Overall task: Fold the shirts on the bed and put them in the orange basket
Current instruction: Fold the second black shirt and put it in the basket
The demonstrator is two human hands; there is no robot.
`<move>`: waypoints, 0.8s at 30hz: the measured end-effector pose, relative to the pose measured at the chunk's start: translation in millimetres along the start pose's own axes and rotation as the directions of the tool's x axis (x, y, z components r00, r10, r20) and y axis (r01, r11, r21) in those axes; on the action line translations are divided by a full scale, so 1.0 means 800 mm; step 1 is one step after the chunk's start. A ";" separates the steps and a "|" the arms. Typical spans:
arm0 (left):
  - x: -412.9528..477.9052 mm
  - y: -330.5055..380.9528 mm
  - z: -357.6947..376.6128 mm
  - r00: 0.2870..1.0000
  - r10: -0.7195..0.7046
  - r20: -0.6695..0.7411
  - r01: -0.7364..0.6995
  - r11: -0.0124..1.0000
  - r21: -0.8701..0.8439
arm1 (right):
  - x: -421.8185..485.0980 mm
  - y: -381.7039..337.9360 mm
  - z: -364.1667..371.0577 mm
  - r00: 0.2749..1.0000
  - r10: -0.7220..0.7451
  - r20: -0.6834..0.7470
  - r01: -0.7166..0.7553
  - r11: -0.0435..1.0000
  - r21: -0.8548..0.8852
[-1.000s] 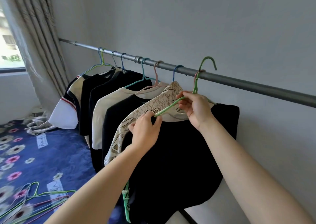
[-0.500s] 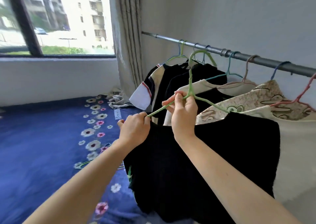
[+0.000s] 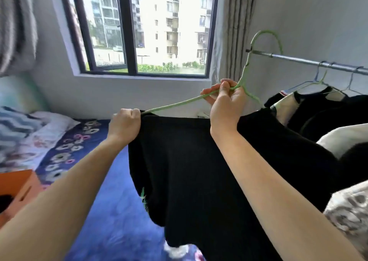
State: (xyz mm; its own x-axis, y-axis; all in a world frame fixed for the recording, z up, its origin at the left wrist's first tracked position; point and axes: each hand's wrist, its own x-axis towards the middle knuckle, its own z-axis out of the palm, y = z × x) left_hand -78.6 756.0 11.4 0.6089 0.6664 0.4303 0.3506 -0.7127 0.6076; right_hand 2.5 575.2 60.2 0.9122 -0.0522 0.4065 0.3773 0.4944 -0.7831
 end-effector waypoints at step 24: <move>0.256 -0.196 -0.015 0.956 -0.221 -0.194 0.190 0.968 -0.167 | 0.118 0.192 0.278 0.543 0.675 0.500 -0.837 0.388 0.385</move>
State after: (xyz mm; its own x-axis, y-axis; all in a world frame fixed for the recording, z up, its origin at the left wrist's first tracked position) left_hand -17.3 1006.3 12.0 0.3661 0.8371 0.4065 0.3364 -0.5263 0.7809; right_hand 110.9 838.9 82.7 0.6697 0.7391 -0.0725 -0.6789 0.5697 -0.4632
